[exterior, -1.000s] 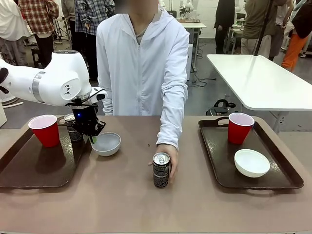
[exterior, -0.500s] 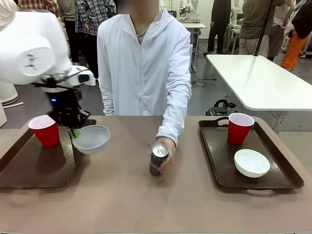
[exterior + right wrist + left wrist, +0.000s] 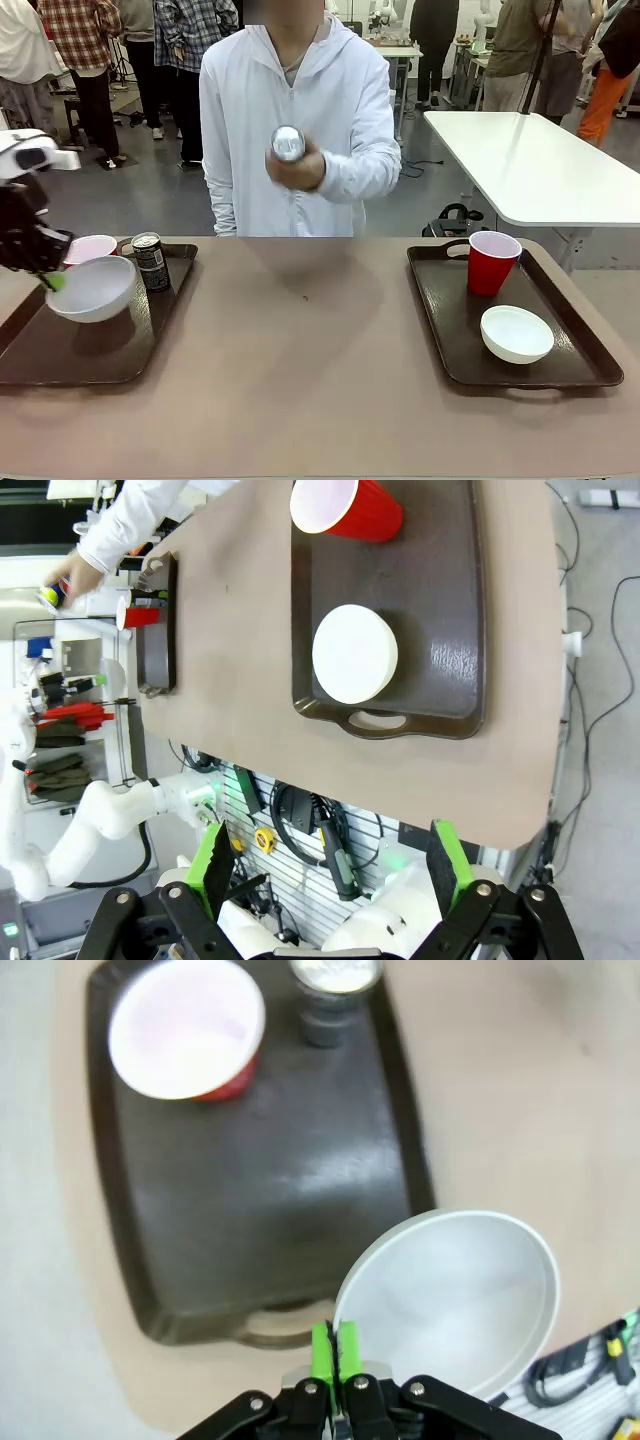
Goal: Prepare tableware on both trays.
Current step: Pick up a Picnic Bowl from the table and place it on a Handle tray.
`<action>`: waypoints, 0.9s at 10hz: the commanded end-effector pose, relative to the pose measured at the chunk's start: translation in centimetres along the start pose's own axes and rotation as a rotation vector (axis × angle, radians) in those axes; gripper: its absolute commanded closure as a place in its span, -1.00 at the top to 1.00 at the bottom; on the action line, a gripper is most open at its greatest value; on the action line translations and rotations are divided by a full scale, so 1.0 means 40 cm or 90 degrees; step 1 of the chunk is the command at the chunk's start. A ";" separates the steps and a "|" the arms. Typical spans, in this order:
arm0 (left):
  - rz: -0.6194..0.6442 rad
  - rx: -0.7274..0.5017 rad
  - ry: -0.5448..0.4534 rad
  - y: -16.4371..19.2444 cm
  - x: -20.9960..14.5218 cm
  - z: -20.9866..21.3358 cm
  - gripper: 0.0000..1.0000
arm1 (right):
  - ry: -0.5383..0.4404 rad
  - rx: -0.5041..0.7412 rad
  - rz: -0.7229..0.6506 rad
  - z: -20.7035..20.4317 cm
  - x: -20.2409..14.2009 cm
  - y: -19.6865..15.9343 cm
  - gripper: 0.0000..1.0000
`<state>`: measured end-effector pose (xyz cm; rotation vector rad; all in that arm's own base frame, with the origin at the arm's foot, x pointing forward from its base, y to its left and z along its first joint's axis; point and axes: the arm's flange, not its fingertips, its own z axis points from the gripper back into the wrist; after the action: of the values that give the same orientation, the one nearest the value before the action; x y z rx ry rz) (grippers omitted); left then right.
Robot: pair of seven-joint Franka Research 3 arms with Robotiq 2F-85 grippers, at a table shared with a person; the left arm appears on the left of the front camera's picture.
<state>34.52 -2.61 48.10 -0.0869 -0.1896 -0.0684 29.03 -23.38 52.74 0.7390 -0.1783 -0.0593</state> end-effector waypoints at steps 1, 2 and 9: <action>0.019 -0.025 -0.019 0.068 0.032 -0.022 -1.00 | -0.002 0.009 0.011 0.001 -0.005 -0.001 1.00; 0.032 -0.014 -0.011 0.095 0.048 -0.031 -1.00 | -0.002 0.009 0.011 0.001 -0.005 -0.001 1.00; 0.055 -0.004 0.026 0.128 0.095 -0.107 -0.96 | -0.002 0.009 0.011 0.001 -0.005 -0.001 1.00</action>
<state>38.32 1.92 45.91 -0.0973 -0.1516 0.0055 28.99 -23.42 52.75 0.7387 -0.1786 -0.0603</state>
